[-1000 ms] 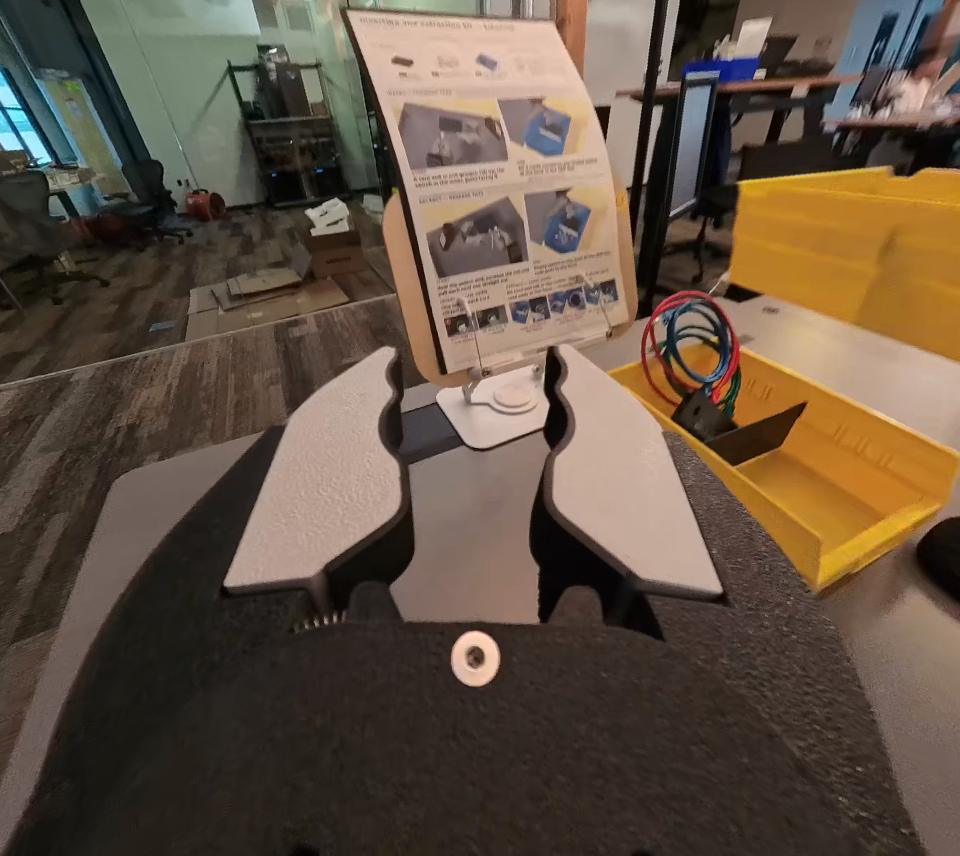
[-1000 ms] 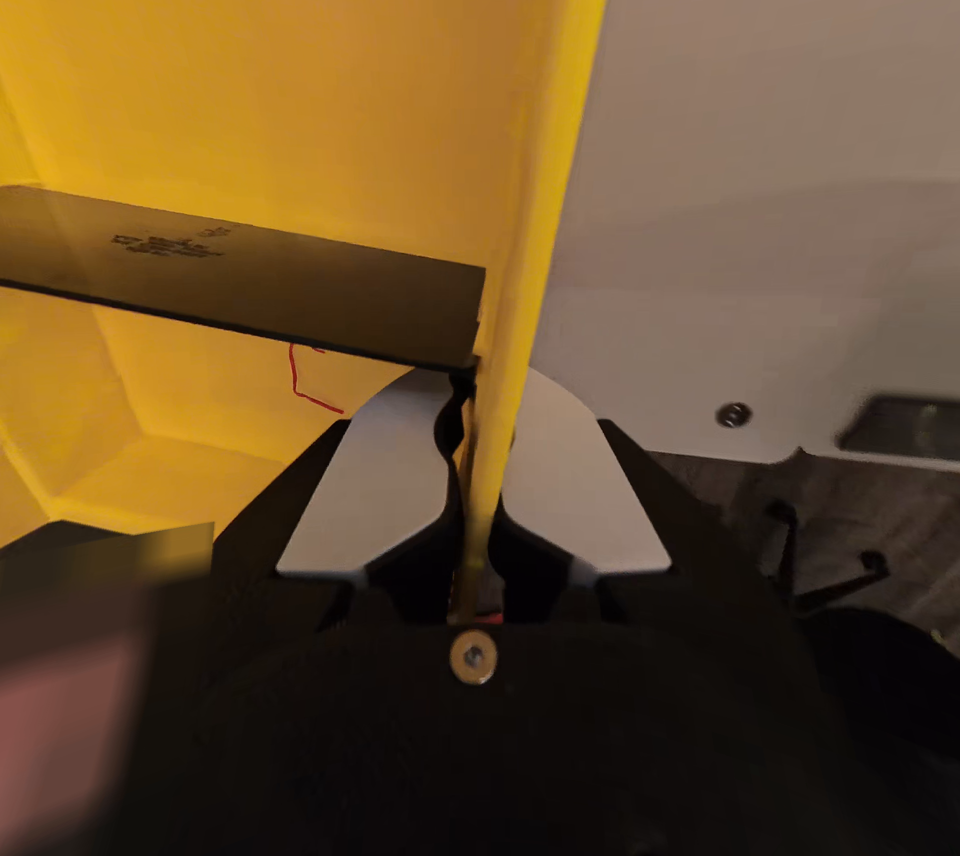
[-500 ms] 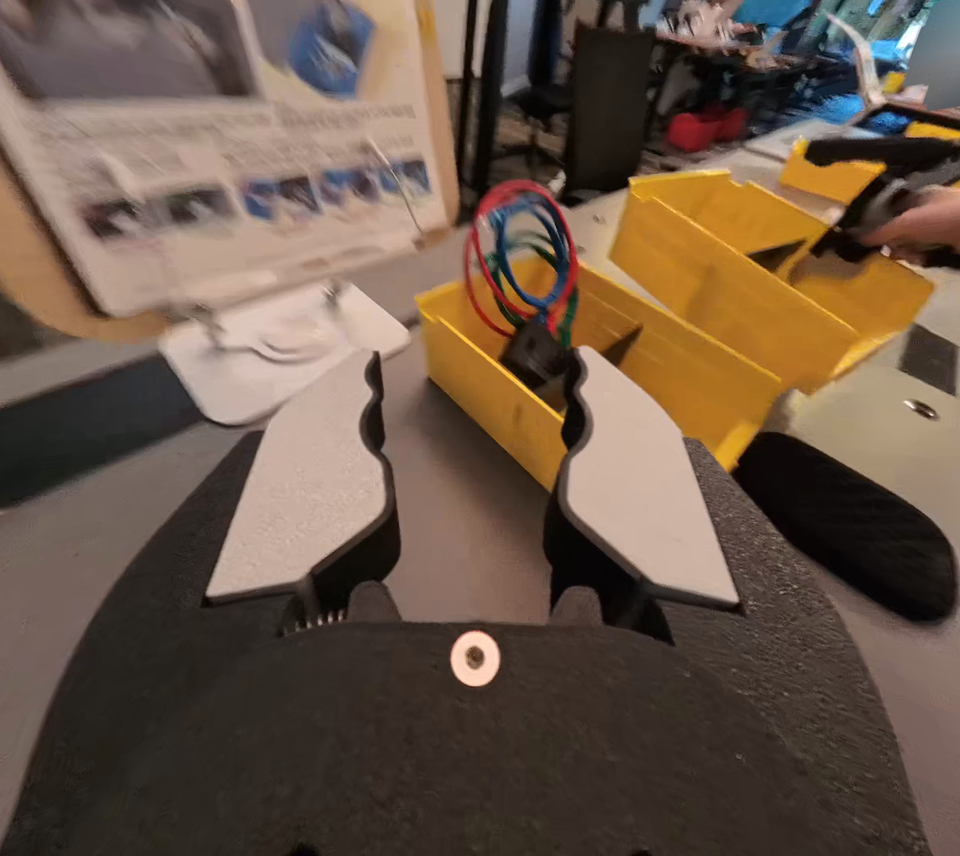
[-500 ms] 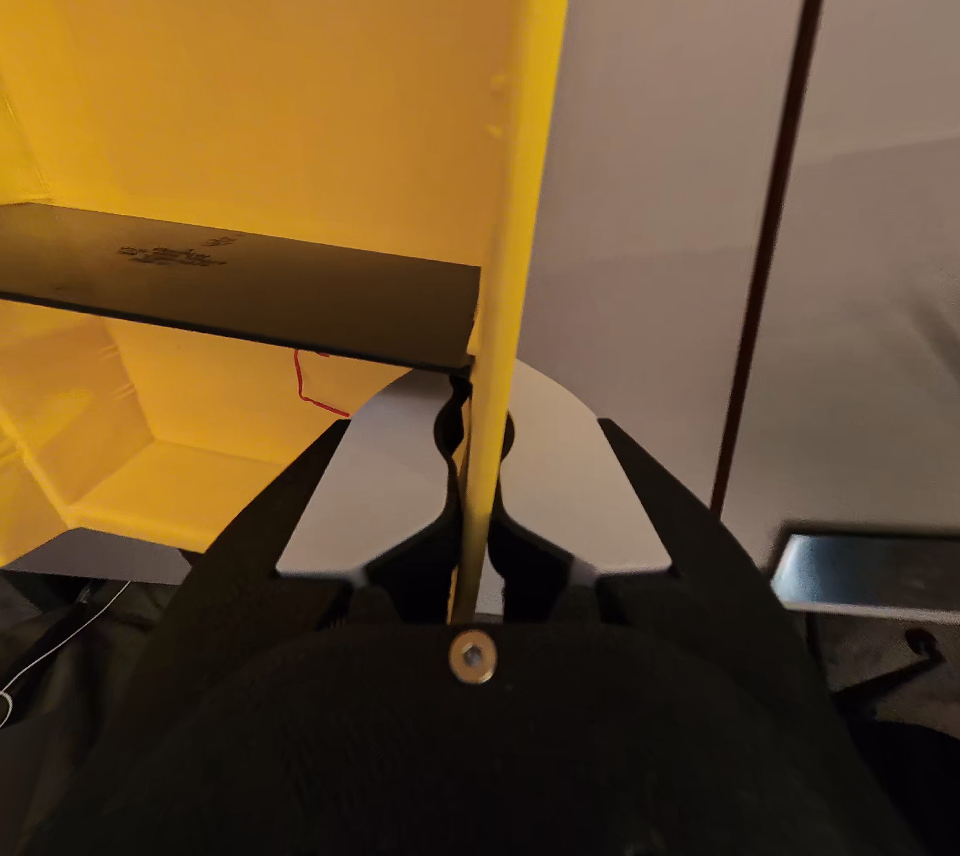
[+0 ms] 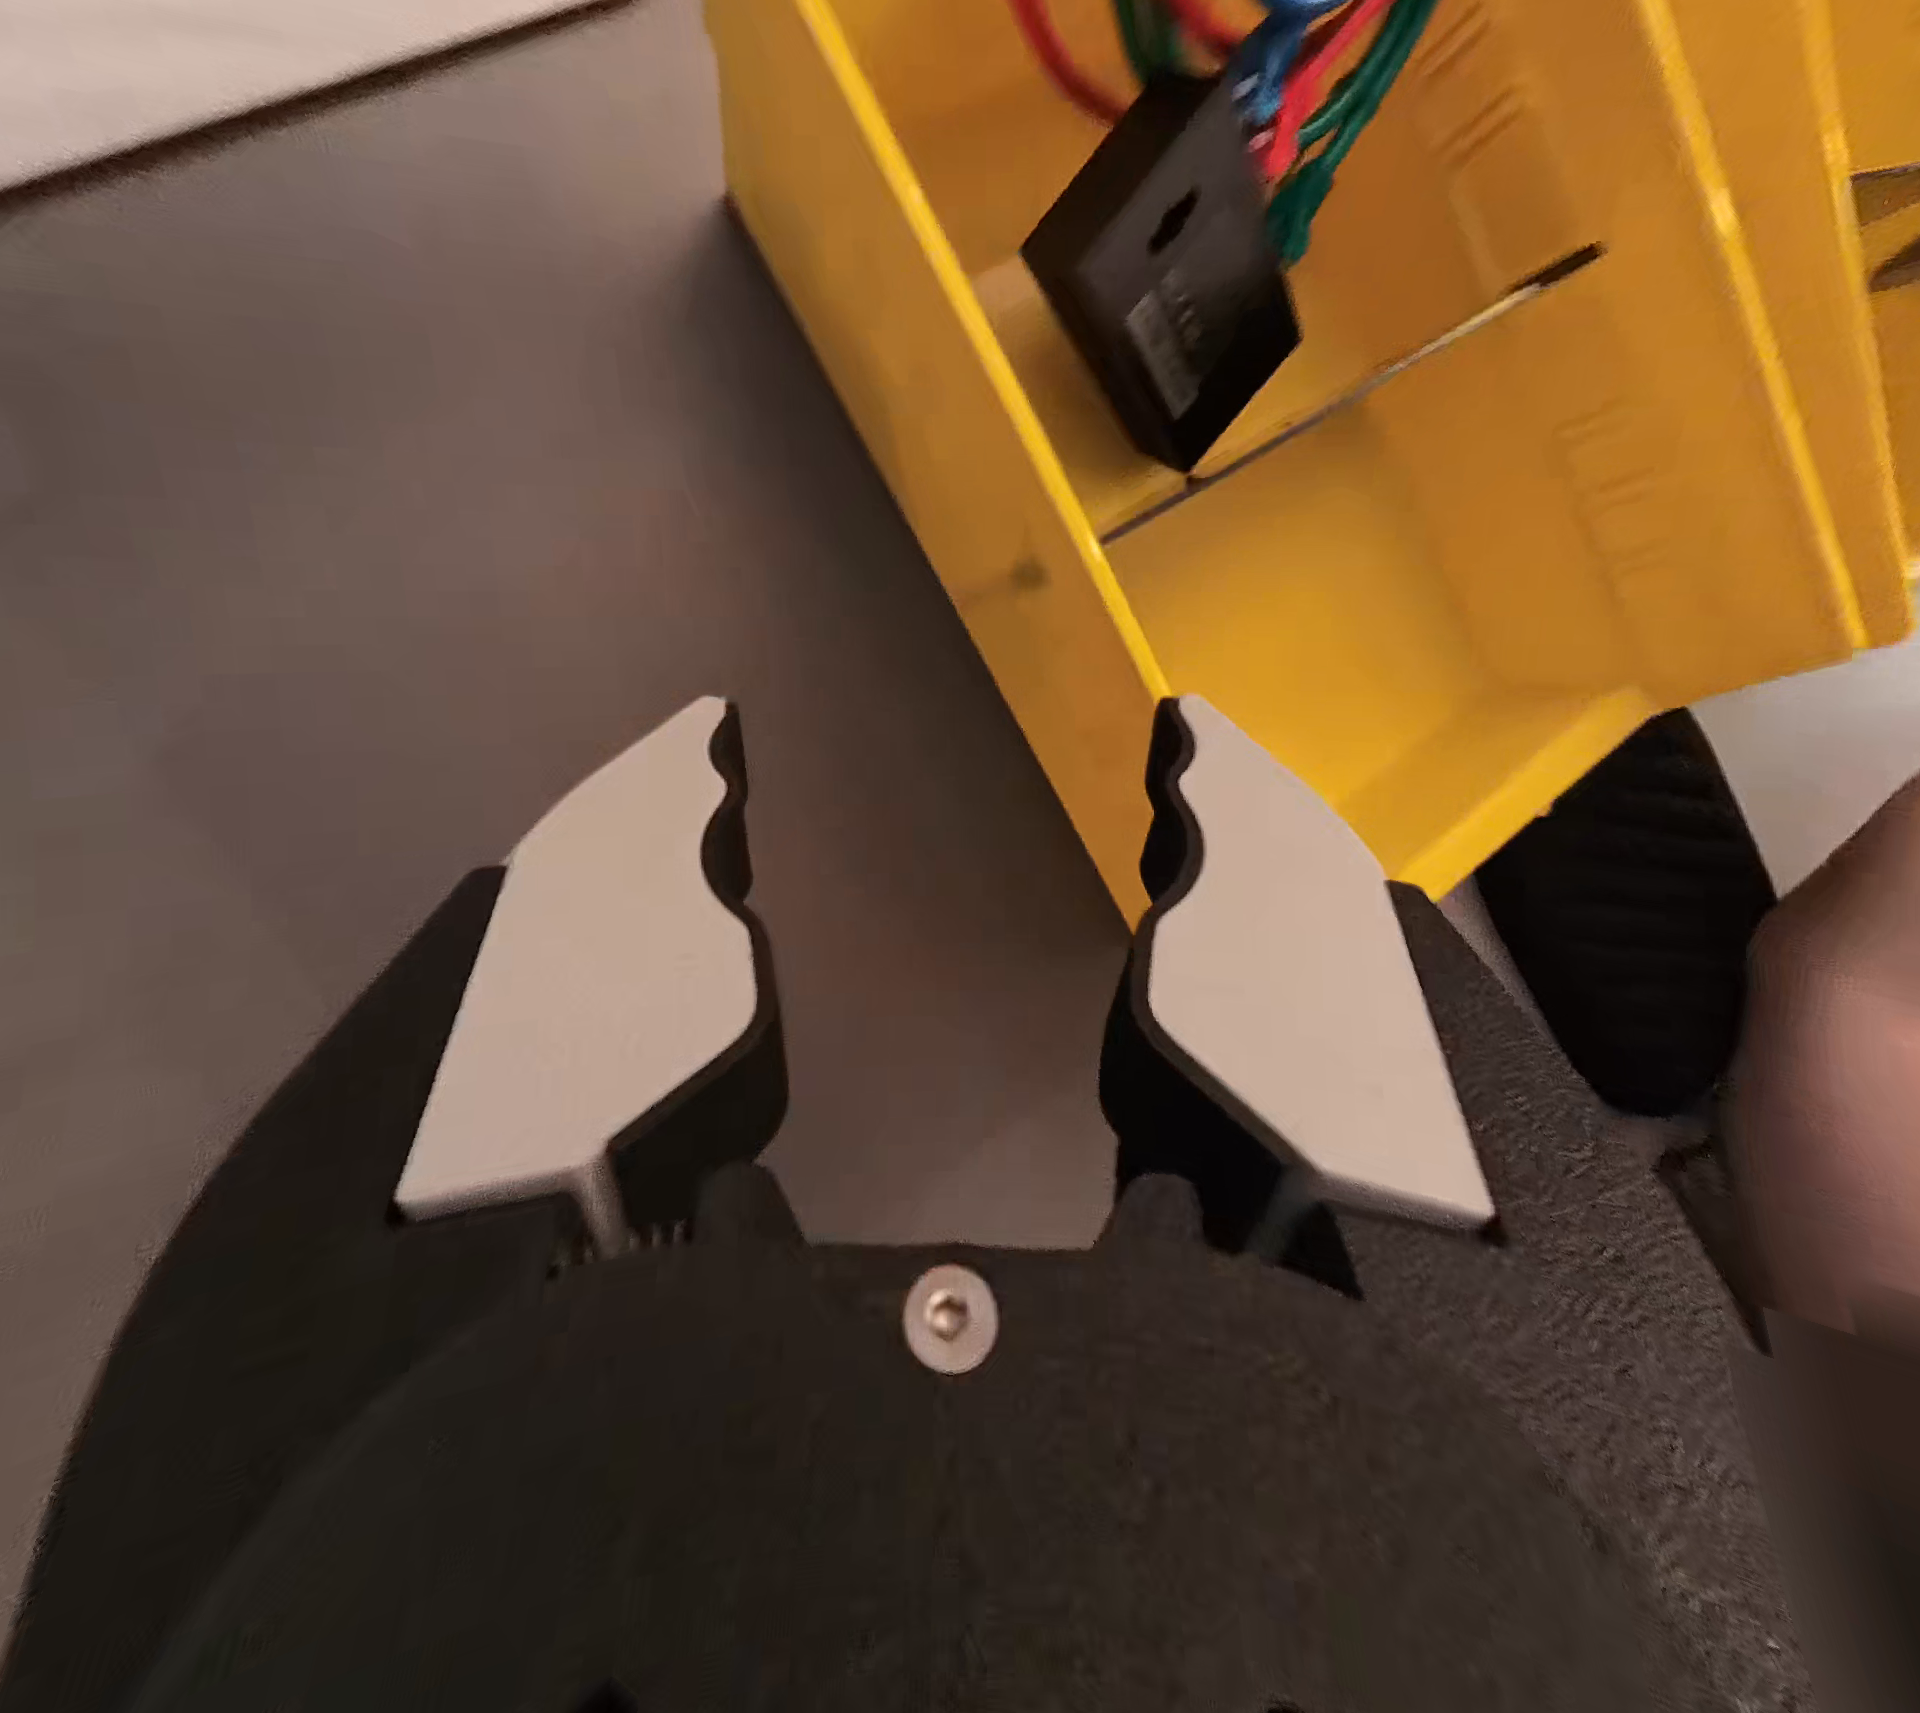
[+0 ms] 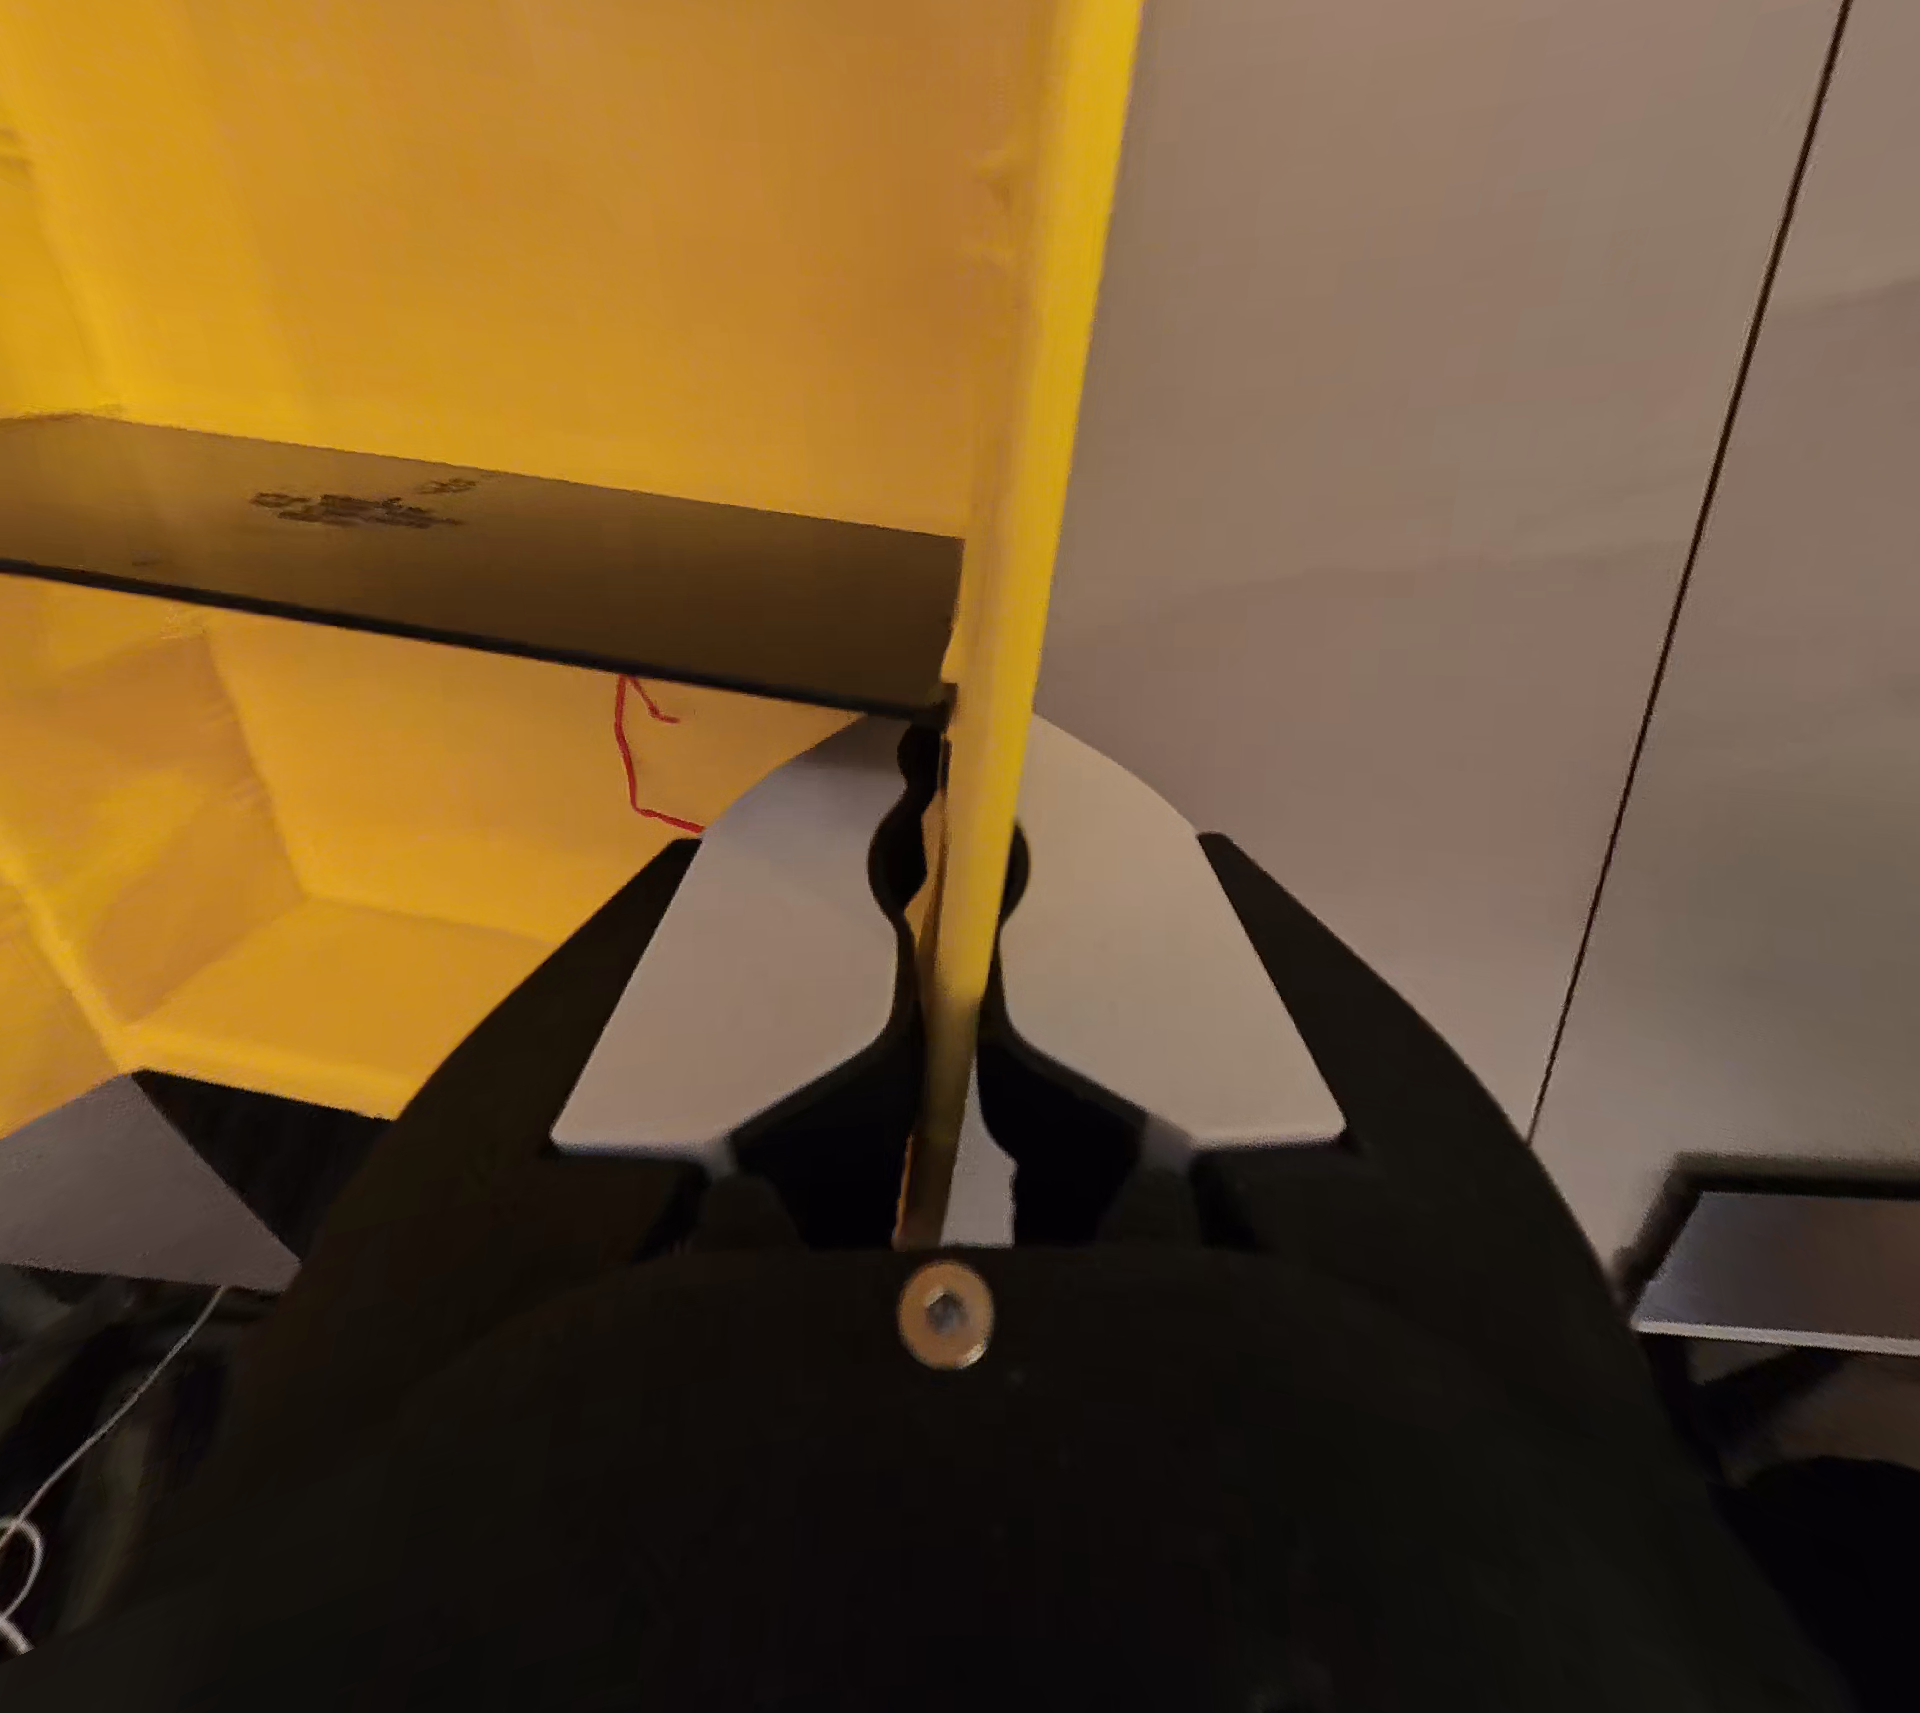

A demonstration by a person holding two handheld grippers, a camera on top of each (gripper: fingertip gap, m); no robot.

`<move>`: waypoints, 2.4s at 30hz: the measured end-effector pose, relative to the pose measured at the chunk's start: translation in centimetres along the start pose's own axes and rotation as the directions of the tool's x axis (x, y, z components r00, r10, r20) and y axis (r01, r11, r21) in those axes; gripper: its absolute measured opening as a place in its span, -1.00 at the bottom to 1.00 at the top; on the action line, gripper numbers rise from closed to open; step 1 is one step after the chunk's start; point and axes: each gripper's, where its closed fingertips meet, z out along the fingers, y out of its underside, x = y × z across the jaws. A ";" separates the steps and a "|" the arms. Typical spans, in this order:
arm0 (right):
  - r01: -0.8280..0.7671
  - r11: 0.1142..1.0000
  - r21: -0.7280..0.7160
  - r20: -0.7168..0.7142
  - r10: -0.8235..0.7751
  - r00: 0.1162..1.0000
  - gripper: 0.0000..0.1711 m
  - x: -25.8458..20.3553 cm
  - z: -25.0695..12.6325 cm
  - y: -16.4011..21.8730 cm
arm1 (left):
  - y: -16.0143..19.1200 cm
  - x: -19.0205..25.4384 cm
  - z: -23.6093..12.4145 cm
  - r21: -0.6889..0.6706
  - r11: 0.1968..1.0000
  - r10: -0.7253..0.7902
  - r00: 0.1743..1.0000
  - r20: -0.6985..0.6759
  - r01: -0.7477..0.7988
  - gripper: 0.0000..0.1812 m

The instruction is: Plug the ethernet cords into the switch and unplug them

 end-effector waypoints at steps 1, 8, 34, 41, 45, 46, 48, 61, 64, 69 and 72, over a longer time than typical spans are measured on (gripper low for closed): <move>0.024 1.000 -0.001 0.001 -0.024 1.000 -0.91 -0.3 -0.1 0.0 | 0.1 -0.2 0.5 -0.036 0.999 -0.009 1.000 0.021 0.010 -0.17; 0.041 0.999 0.015 0.043 -0.042 0.998 -0.91 -0.1 0.2 -0.5 | 0.8 -0.9 2.7 -0.249 0.968 0.027 0.985 0.169 0.016 -0.38; 0.211 0.977 -0.034 0.074 -0.208 0.975 -0.83 -3.1 0.3 0.5 | 6.9 -2.4 4.5 -0.634 0.757 -0.015 0.974 0.226 0.158 -0.99; 0.306 0.946 -0.105 0.097 -0.296 0.950 -0.86 -7.7 1.3 -0.9 | 9.1 -8.9 0.3 -0.616 0.762 -0.043 0.965 0.257 0.198 -0.96; 0.298 0.937 -0.183 0.143 -0.275 0.951 -0.86 -11.2 1.8 -1.1 | 10.8 -13.1 -2.5 -0.574 0.779 -0.094 0.951 0.294 0.255 -0.97; 0.294 0.935 -0.198 0.144 -0.269 0.952 -0.87 -12.0 2.0 -1.2 | 11.4 -14.1 -3.3 -0.566 0.779 -0.107 0.946 0.305 0.270 -0.97; 0.291 0.933 -0.212 0.116 -0.271 0.955 -0.92 -13.2 2.3 -1.7 | 12.4 -16.1 -4.8 -0.539 0.780 -0.150 0.932 0.330 0.317 -0.96; 0.186 0.965 -0.188 0.046 -0.180 0.983 -0.94 -16.2 3.1 -2.4 | 17.3 -25.6 -12.0 -0.376 0.765 -0.369 0.835 0.409 0.523 -0.96; 0.139 0.971 -0.195 0.039 -0.134 0.990 -0.94 -16.0 3.0 -2.0 | 18.1 -26.9 -13.1 -0.354 0.758 -0.397 0.818 0.416 0.548 -0.96; 0.148 0.968 -0.201 0.051 -0.141 0.989 -0.94 -15.8 3.0 -1.7 | 18.8 -28.4 -14.2 -0.332 0.754 -0.418 0.804 0.423 0.566 -0.96; 0.143 0.969 -0.200 0.043 -0.137 0.990 -0.94 -15.1 2.9 -1.8 | 19.0 -28.8 -14.5 -0.327 0.756 -0.419 0.804 0.422 0.567 -0.96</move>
